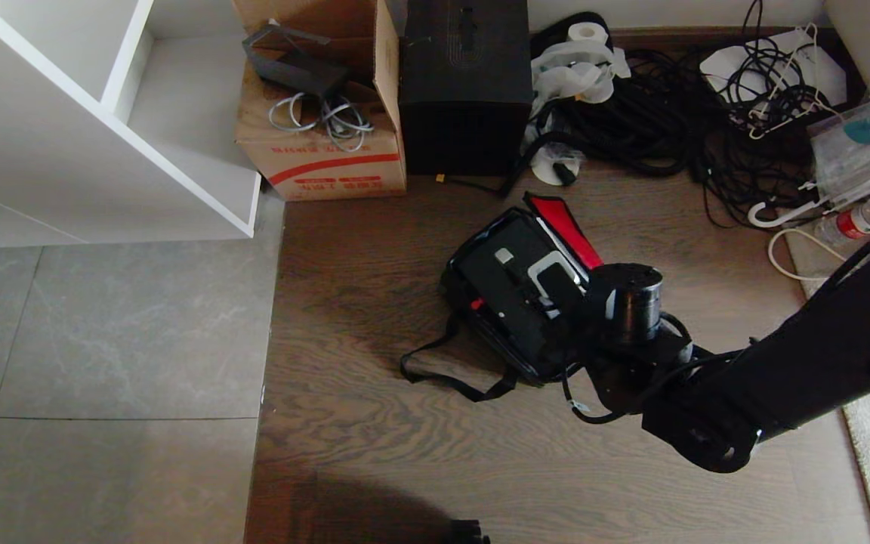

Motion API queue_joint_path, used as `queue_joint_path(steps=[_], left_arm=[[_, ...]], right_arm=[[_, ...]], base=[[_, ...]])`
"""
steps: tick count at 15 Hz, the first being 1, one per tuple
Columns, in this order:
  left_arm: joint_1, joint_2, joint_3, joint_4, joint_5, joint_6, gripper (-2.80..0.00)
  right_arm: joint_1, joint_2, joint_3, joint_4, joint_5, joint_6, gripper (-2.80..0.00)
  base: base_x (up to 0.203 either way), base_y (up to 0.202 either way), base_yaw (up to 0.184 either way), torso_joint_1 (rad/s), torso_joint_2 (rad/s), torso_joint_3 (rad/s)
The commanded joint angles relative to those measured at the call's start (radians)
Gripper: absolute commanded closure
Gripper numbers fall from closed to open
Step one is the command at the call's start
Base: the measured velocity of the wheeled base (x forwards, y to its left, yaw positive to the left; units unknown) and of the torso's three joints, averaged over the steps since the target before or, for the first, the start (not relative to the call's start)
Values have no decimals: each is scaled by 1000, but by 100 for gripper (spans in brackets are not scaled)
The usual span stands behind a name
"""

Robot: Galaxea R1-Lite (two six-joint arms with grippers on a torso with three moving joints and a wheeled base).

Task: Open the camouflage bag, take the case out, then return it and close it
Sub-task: Lift the black box

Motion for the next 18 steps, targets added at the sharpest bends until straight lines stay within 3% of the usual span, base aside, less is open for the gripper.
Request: queue_joint_path(steps=[1,3,8,12,18], left_arm=[[1,5,9,-2,0,0,0],[1,5,9,-2,0,0,0],[1,5,9,-3,0,0,0],[1,5,9,-3,0,0,0],[1,4,9,-3,0,0,0]], right_arm=[[15,80,-19,0,-4,3,-280],[34,153,-60,-2,-12,5,-280],[48,294,-258,35,-131,3,-280],[44,364,-360,68,-298,-7,-280],[21,449,-552,61,-320,17,-280]], base=[[0,0,0,0,0,0],[0,0,0,0,0,0],[0,0,0,0,0,0],[0,0,0,0,0,0],[0,0,0,0,0,0]])
